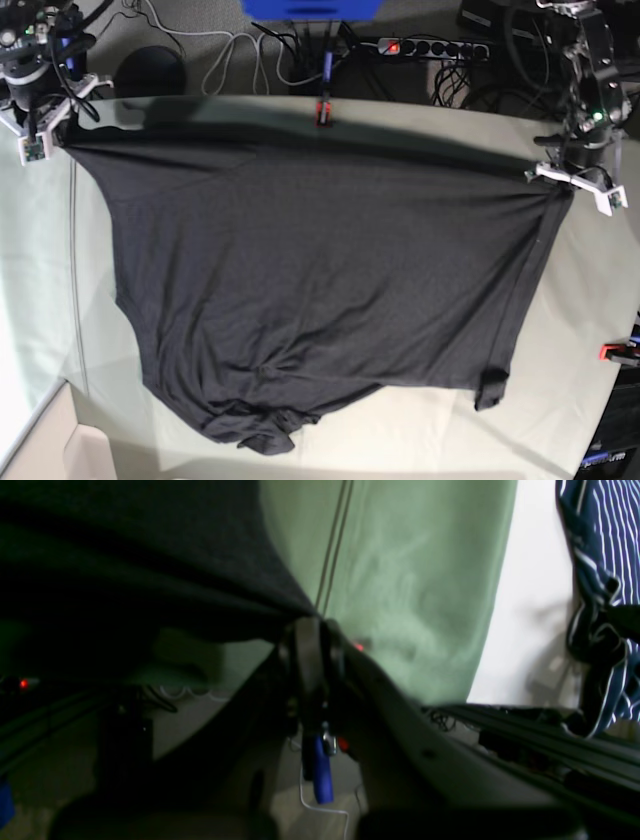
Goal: Layout the t-shirt on the table in an organized manner, then fold the t-shirt properly
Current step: 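Hold the shirt edge with both grippers and drag it to straighten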
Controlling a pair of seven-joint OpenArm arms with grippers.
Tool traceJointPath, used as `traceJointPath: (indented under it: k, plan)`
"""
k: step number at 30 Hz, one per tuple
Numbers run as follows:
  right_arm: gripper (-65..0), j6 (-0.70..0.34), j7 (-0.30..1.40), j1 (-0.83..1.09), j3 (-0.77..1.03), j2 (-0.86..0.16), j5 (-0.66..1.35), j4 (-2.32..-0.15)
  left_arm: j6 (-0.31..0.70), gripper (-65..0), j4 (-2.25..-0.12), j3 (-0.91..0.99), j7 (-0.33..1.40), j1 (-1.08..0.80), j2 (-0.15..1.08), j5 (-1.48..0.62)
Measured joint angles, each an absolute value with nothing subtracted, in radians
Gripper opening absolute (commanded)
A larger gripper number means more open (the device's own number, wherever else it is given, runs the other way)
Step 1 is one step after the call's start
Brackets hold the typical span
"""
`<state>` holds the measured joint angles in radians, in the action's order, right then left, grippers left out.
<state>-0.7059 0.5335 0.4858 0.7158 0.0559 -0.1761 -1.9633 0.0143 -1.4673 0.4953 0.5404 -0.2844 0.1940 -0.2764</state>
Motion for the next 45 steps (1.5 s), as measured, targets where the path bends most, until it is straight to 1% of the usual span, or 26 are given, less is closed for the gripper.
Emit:
traceJointPath:
  k: [7,12,18,25,28,35,39,45]
  plan:
    - [-65.0,-0.706,0.526,0.488,0.704,0.052,-0.175,-1.829,0.015,-64.9,-1.459,0.498,0.539,-0.344,0.171,-0.273]
    - [-65.0,-0.703,0.399,0.479,0.704,0.052,-0.176,-1.715,0.017,-64.9,-1.374,0.498,0.495,-0.325,0.173,-0.278]
    - [-65.0,-0.703,0.379,0.479,0.704,0.055,-0.179,-1.654,0.022,-64.9,-1.327,0.499,0.488,-0.290,0.178,-0.282]
    - [-65.0,-0.703,0.377,0.482,0.705,0.056,-0.179,-1.659,0.026,-64.9,-1.324,0.503,0.482,-0.289,0.177,-0.286]
    - [-65.0,-0.702,0.372,0.504,0.709,0.064,-0.176,-1.700,0.026,-64.9,-1.327,0.504,0.487,-0.285,0.177,-0.285]
    - [-65.0,-0.703,0.374,0.607,0.712,0.078,-0.079,-1.808,0.021,-64.9,-1.383,0.505,0.522,-0.320,0.176,-0.281]
    - [-65.0,-0.703,0.373,0.610,0.710,0.078,-0.073,-1.808,0.015,-64.9,-1.428,0.505,0.535,-0.337,0.172,-0.277]
    - [-65.0,-0.702,0.373,0.596,0.709,0.077,-0.074,-1.775,0.015,-64.7,-1.429,0.505,0.535,-0.323,0.172,-0.277]
